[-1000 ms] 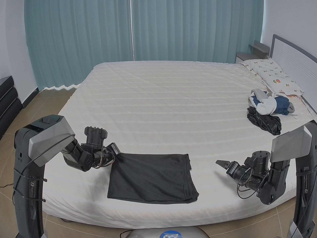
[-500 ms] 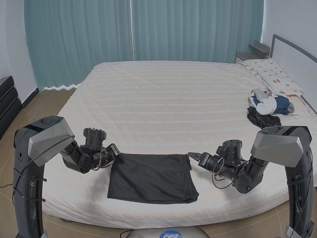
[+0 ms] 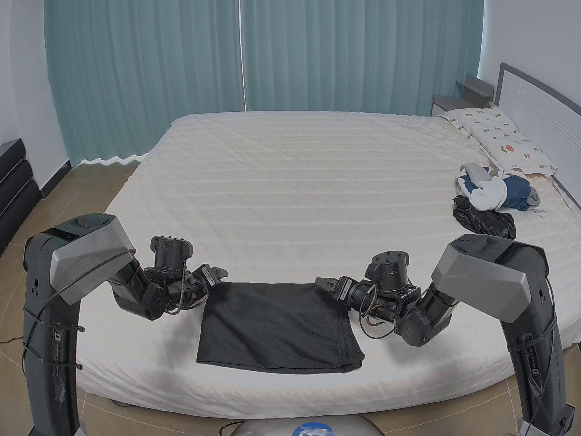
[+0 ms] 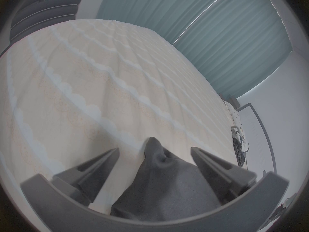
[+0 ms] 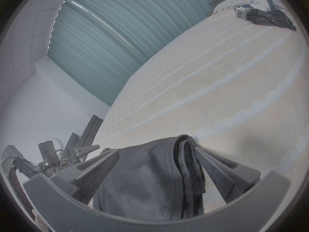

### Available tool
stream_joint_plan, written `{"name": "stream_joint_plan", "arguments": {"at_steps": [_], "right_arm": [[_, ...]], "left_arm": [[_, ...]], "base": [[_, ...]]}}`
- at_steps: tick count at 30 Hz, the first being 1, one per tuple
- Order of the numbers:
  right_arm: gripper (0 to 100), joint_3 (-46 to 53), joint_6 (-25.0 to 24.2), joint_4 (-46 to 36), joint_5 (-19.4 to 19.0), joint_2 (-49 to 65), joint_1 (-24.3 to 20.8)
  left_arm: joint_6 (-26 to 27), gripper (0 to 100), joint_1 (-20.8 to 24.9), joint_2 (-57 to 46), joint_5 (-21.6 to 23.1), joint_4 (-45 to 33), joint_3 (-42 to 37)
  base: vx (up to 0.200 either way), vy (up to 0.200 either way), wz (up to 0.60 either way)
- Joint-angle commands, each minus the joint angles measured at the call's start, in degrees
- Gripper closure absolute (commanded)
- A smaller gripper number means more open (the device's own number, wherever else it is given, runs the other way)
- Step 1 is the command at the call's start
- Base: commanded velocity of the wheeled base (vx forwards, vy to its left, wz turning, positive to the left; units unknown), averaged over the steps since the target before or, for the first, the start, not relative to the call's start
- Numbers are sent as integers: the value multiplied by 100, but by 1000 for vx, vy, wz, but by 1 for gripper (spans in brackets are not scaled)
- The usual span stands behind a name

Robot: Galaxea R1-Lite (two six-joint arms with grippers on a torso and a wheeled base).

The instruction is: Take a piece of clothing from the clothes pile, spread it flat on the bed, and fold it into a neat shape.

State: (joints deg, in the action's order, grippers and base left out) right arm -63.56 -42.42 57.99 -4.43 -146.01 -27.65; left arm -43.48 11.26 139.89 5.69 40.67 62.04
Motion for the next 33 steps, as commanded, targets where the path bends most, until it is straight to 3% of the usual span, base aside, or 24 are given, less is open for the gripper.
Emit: {"name": "stream_joint_plan", "arguments": {"at_steps": [1,6,7,12,33], "right_arm": [[0,-60,-3,2,3,-103,-4],[0,-130,-20,11,21,-103,40],[100,-121,-20,19,29,-95,40],[100,-139,-20,37,214,-68,93],[100,-218,-12,63,214,-103,462]], "left_arm": [[-37,0,-10,-5,-7,90,-8],[-204,0,-19,-14,-60,275,-78],[-222,0,-28,-14,-60,284,-78],[-222,0,-28,-5,-68,284,-78],[-222,0,-19,3,-77,284,-78]], "base": [[0,0,0],[0,0,0],[0,0,0],[0,0,0],[0,0,0]]}}
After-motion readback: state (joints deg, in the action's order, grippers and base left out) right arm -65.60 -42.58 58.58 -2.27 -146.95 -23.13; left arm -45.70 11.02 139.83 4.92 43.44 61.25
